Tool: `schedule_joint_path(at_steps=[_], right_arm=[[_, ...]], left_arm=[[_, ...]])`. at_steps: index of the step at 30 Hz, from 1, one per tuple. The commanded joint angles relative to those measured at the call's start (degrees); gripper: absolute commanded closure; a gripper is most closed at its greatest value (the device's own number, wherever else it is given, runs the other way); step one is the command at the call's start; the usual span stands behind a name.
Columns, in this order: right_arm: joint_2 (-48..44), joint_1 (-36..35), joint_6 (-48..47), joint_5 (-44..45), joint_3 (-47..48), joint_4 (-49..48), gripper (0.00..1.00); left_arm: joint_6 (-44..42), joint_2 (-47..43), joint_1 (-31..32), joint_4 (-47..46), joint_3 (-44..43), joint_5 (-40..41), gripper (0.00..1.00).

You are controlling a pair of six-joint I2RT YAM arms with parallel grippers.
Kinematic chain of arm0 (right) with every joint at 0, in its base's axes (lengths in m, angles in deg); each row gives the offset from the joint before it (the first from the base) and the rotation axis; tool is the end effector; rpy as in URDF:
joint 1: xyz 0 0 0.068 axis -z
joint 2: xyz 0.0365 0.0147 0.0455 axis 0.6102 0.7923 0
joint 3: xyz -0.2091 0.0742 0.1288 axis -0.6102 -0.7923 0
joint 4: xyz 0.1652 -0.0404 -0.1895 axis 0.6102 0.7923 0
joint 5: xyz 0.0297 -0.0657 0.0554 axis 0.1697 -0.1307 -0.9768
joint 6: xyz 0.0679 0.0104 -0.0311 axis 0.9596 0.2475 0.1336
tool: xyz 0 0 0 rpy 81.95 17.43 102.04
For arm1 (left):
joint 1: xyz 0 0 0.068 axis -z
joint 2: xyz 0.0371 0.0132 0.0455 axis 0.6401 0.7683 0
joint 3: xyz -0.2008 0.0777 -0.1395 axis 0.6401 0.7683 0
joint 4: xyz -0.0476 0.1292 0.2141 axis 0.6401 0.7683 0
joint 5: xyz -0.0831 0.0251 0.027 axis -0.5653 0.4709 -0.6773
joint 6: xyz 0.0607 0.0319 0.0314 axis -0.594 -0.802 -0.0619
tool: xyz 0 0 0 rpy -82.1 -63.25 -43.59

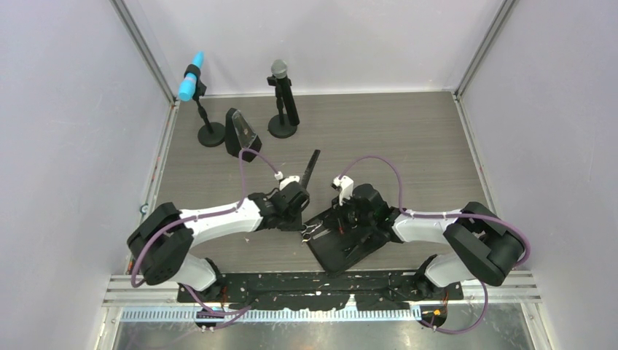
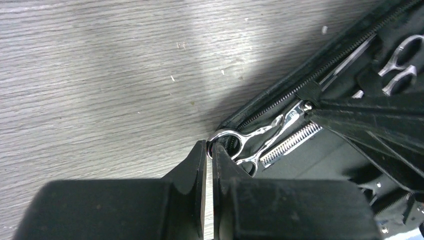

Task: Sort the hair-cutting tools
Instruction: Place the scissors in the hairdressing tool bag.

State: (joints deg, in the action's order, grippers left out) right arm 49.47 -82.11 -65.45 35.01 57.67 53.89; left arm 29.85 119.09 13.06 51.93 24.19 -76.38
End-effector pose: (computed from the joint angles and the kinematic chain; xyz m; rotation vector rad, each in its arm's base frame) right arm 0.1832 0.2052 0.1179 -0.7161 2.1581 0.9035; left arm 0.1791 -0.2205 0.1378 0.0030 2.7011 -0.3885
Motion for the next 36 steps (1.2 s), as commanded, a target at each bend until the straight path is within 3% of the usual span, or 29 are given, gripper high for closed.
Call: schedule_joint_path(at_steps=[1,9,16,23,36], right_arm=[[-1.97,0.04,0.95,-5.67,1.45,-9.46,0.95],[-1.22,0.05,0.34,-7.63,2.34,-9.01,0.95],[-0.42,0.04,-0.73,-11.67,2.61,-9.27,0.95],[0.64,-0.6,-1.35,-13.41,3.56,-8.82,0.95],[2.61,-2.18,-2.55,-11.59,5.8,-5.75,0.95]], left_arm=[[-0.24,-5.48,0.58,-15.55,3.04,-6.7,1.0],[2.49,-3.74,-0.02,-22.39,4.13,-17.03,1.0],[5.37,-5.5,-5.33,-28.61,8.35,-22.22,1.0],[1.24,-5.01,-7.4,-21.45,3.98,-21.5,1.0],[1.75,-4.99,-8.15,-21.01,-1.5,-19.46,1.0]])
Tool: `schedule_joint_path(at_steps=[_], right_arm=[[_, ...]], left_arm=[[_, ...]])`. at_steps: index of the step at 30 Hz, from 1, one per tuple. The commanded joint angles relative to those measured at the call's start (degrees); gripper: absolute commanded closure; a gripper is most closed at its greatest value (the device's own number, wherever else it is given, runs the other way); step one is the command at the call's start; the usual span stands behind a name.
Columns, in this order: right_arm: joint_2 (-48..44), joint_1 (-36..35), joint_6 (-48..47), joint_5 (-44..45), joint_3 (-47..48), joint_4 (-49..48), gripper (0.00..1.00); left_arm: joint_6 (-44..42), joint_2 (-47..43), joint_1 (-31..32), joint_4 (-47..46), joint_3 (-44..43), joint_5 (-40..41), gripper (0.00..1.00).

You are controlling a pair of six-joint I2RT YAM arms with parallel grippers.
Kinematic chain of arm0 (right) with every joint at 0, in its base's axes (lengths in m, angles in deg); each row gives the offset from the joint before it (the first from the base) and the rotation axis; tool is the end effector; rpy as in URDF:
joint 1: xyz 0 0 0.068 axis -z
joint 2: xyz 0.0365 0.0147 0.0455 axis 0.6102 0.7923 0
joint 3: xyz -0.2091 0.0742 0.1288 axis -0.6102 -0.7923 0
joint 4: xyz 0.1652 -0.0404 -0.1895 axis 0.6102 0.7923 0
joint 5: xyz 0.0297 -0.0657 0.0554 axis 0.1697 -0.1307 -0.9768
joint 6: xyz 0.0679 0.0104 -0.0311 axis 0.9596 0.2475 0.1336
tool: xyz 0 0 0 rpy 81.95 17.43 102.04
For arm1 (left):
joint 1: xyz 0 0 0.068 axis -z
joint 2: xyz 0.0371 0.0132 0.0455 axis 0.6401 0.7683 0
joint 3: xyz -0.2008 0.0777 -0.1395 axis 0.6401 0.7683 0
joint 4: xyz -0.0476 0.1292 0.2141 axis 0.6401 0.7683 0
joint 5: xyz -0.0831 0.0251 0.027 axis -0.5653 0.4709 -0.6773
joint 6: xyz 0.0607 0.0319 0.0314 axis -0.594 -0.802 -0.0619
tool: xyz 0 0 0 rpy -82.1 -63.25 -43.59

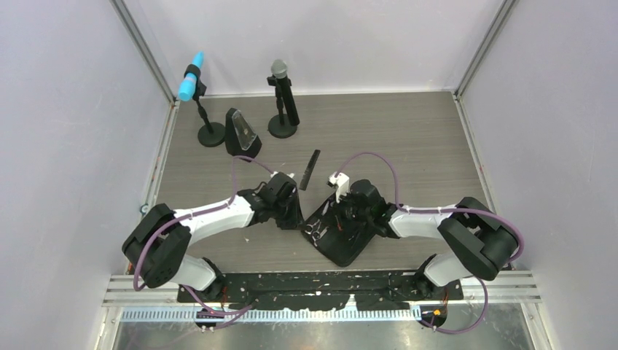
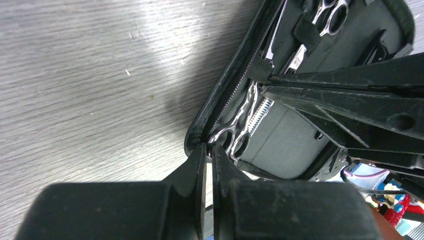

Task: Sort the hair-cutting tools
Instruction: Place the scissors in the hairdressing tool bag.

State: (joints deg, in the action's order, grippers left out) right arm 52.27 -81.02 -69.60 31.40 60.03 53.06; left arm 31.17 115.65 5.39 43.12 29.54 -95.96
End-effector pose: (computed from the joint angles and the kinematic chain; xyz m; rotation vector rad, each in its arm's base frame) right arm 0.1919 0.2114 0.1196 -0.8064 2.1092 0.9235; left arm 0.1886 -0.2068 0.1374 -0.0815 2.7684 -0.8136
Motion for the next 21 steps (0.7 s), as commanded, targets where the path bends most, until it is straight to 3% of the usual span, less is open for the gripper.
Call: schedule_joint_path(at_steps=[1,4,7,9,15,21], right_arm=[[-0.19,-3.26,1.7,-7.61,3.46,-4.52,0.95],[-1.0,-3.25,2.04,-4.93,3.7,-3.6,0.87],[-4.16,-3.13,1.33,-2.68,5.15,1.26,0.63],[-7.24,-2.7,0.29,-0.62,6.9,5.83,0.54],[-14.92,4.73,-1.8,9.1,13.71,20.78,0.43],[-8.74,15.34,-3.08,13.67,18.74,32.28,0.41]], left_arm=[[-0.13,-1.18,-0.6,-10.54,-7.37,0.65,1.0],[-2.05,0.15,-0.63,-6.75,-8.21,2.52,1.0],[-3.74,2.34,-0.63,-4.09,-8.11,2.96,1.0],[-4.34,3.66,-0.63,-3.8,-7.74,2.74,1.0],[-6.54,6.43,-0.63,-1.02,-9.86,2.32,1.0],[-8.75,6.89,-0.68,1.63,-11.67,3.07,1.0]])
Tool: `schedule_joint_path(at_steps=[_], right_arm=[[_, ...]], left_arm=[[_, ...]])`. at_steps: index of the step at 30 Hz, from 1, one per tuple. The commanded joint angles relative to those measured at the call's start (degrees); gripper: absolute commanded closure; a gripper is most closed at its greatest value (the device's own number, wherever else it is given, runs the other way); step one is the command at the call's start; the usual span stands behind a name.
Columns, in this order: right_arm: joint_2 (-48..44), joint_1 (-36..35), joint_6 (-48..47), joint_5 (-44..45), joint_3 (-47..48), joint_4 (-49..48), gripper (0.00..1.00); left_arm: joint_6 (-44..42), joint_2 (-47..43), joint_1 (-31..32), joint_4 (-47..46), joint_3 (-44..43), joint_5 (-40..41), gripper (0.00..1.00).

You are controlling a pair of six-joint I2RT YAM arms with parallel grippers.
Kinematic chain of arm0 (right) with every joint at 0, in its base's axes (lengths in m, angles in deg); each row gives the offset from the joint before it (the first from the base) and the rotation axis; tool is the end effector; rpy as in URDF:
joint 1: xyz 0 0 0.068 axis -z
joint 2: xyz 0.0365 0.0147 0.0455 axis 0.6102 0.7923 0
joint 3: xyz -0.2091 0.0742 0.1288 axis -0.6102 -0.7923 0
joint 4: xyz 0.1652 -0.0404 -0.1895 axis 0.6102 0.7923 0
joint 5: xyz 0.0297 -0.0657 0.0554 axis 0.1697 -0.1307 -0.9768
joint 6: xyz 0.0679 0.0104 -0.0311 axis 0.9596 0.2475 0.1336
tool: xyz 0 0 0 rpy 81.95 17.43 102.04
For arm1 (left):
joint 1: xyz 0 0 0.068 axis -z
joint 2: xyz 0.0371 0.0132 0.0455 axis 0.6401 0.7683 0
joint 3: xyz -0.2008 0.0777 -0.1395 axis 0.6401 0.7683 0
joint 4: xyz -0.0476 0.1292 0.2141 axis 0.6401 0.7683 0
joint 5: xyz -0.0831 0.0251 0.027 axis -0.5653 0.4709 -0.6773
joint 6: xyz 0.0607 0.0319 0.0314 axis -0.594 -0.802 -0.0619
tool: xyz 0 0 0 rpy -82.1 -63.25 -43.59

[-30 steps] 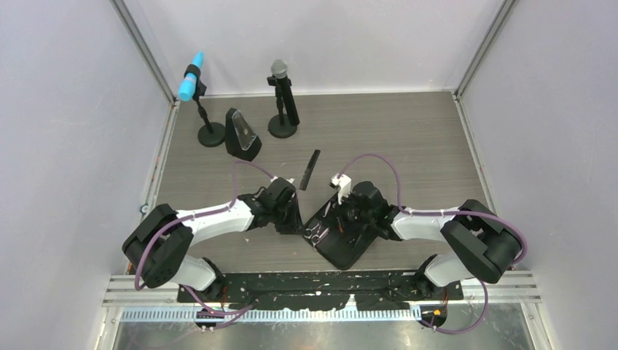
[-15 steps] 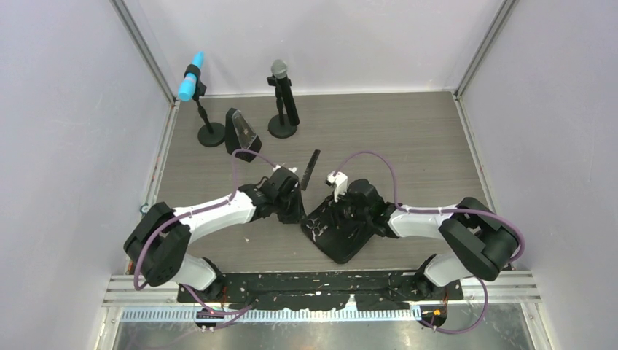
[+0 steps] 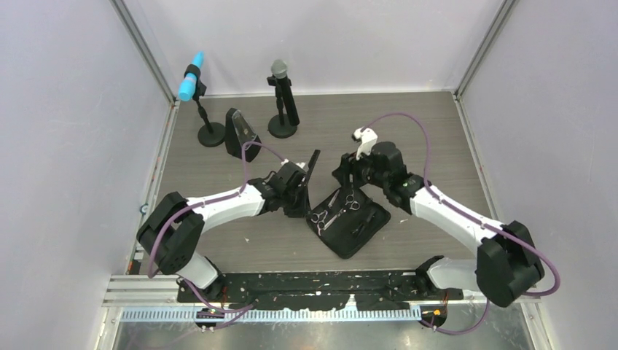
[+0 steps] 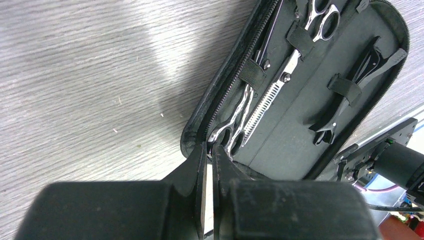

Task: Sort the hair-cutting tools
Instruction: Place the scissors in the hairdressing tool bag.

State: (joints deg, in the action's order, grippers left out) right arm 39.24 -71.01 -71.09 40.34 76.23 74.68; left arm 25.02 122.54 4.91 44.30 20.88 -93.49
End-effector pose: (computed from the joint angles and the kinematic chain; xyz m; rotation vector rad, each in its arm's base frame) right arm 0.2434 0.1751 0.2305 -0.5256 2.0043 0.6808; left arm 0.2166 -0.2274 0.1474 0.0373 2.7164 -0.7453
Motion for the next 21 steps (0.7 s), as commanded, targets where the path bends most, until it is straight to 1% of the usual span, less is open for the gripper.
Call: schedule_joint_path(at_steps=[1,3,9,14,16,21], right_arm=[[5.83,6.05,-1.76,4.87,2.78,11.29,0.41],[7.8,7.59,-1.85,5.49,2.95,11.55,0.41],[13.65,8.01,-1.64,7.73,3.84,11.46,0.42],[17.79,8.01,-2.08,5.06,4.09,9.66,0.47],[19.01,8.01,-2.19,4.55,4.15,8.98,0.48],[21.19,8.05,-2.93,4.16,4.68,8.8,0.53]], left_arm=[[-3.21,0.1,-0.23,1.01,-3.25,0.43,1.0],[-4.29,0.23,-0.24,2.05,-3.74,-0.12,1.0],[-5.61,0.42,-0.32,3.77,-3.81,-0.72,1.0],[-7.17,0.71,-0.88,5.22,-3.61,-0.34,0.97],[-7.91,0.85,-1.1,6.5,-3.8,0.39,0.93],[-9.68,-0.91,-1.14,9.67,-4.58,3.77,0.73]])
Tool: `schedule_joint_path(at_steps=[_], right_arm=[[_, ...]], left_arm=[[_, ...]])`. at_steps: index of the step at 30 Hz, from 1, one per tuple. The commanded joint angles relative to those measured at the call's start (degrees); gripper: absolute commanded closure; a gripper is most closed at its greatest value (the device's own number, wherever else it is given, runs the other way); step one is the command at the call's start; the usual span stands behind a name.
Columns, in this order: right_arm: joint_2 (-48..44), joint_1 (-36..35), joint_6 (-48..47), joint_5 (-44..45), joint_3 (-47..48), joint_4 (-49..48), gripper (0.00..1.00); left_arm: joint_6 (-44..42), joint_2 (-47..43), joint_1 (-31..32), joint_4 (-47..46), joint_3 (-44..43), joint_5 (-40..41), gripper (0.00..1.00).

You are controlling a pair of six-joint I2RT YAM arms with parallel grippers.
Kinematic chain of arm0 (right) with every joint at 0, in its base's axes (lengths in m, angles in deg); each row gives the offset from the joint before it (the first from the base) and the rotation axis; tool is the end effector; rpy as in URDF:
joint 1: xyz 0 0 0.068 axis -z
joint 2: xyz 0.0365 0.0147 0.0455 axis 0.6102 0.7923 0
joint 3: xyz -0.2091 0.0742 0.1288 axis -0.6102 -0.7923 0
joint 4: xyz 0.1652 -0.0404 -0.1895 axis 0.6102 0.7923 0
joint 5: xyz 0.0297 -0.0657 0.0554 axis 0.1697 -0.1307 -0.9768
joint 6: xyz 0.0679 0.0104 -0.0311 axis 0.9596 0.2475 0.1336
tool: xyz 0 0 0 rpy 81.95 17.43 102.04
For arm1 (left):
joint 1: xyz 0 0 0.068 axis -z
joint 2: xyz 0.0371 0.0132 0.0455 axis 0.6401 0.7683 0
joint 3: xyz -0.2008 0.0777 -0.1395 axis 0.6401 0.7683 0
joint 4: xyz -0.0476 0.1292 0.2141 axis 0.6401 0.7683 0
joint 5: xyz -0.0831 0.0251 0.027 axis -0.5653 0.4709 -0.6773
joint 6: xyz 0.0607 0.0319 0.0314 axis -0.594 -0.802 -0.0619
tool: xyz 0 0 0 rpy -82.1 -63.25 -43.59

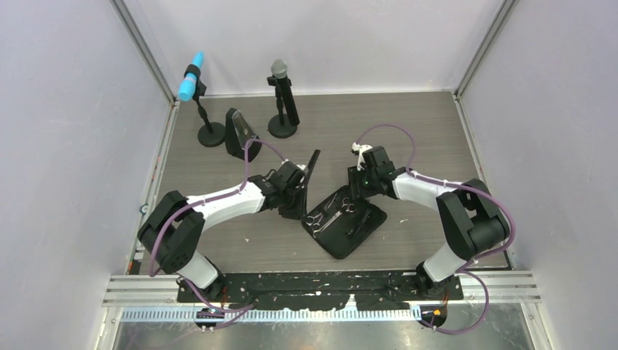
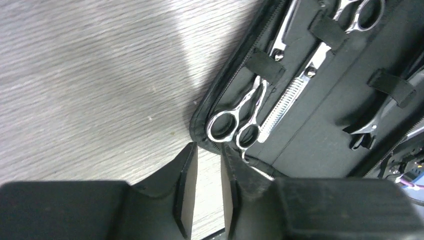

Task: Sort the hair-cutting tools
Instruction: Place the scissors in the hairdressing tool bag.

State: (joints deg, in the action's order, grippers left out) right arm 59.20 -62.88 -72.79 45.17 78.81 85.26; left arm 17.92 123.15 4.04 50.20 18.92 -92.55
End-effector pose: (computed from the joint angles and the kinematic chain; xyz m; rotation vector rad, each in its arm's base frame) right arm 0.2816 0.1406 0.1243 -0.3968 2.5040 0.3822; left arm 0.2177 -0.2205 0.1468 0.1730 2.7534 -0.6271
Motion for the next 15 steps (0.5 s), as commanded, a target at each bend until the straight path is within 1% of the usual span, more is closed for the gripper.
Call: schedule_joint_path(at_steps=[1,5,8,11,15], right_arm=[[1.15,-0.11,-1.24,-1.02,2.07,-1.82,0.54],[-0.09,-0.12,-1.41,-1.43,1.84,-1.71,0.56],[-1.21,-0.12,-1.51,-1.37,1.84,-1.6,0.56],[-1.5,-0.12,-1.61,-1.26,1.98,-1.62,0.56],[-0.74,-0.17,-1.52,-0.98,2.14,-1.59,0.56]], left_arm=[[-2.94,-2.13,-0.24,4.56,-2.9,3.44,0.71],[-4.12,-4.39,0.4,7.9,-4.07,5.77,0.66],[-5.49,-4.48,2.41,10.09,-6.87,6.86,0.62],[-7.31,-1.73,4.57,10.84,-11.5,7.77,0.61],[-9.65,4.95,6.52,10.66,-19.61,8.98,0.61]])
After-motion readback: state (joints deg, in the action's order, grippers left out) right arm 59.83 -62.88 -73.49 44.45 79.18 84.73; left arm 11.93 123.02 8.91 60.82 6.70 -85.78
